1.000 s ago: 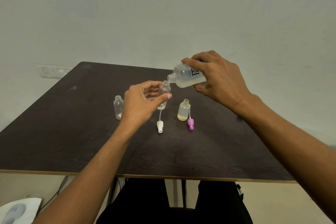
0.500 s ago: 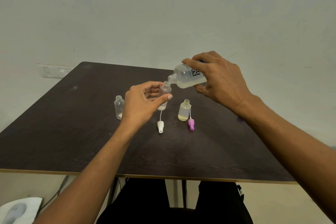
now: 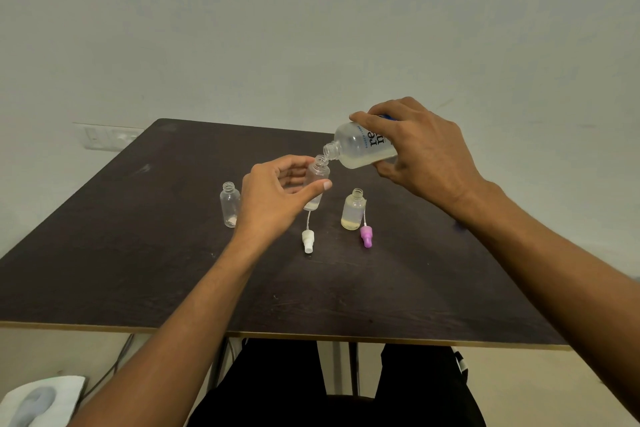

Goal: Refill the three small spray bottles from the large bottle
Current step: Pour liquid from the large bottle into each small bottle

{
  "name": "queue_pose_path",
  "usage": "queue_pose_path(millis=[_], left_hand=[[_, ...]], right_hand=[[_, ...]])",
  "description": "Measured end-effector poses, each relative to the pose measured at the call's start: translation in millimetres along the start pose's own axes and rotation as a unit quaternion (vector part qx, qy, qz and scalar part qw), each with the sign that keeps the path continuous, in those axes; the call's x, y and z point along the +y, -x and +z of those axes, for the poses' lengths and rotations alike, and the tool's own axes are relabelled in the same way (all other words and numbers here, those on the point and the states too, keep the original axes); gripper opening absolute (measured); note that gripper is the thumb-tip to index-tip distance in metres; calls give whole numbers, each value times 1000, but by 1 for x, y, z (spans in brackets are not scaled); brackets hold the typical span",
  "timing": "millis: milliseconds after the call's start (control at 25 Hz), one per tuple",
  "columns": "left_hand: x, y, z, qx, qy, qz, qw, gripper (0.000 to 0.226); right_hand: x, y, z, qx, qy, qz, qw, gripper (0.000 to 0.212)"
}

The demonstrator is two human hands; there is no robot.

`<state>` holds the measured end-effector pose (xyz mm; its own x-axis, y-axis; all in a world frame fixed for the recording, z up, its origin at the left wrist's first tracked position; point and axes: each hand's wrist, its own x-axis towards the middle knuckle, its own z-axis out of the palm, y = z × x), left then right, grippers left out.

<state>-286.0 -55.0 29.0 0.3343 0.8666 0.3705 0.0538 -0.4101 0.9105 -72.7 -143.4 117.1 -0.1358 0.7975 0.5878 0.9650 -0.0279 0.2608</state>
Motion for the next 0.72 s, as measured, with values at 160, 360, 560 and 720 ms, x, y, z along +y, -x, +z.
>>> queue_pose_path(millis=[160,360,560,720], left_hand=[[0,0,1,1,1,-1,1000,47],[0,0,1,0,0,-3,1000,48],[0,-1,2,3,6,-3,1000,46],[-1,0,3,-1,5,-2,1000,45]], right_hand=[[0,1,-2,0,-5,3,1000,69],[1,0,-2,5,-1,0,1000,70],[1,1,-2,10,4,0,1000,69],[1,2,-2,14,9,-2,1000,70]])
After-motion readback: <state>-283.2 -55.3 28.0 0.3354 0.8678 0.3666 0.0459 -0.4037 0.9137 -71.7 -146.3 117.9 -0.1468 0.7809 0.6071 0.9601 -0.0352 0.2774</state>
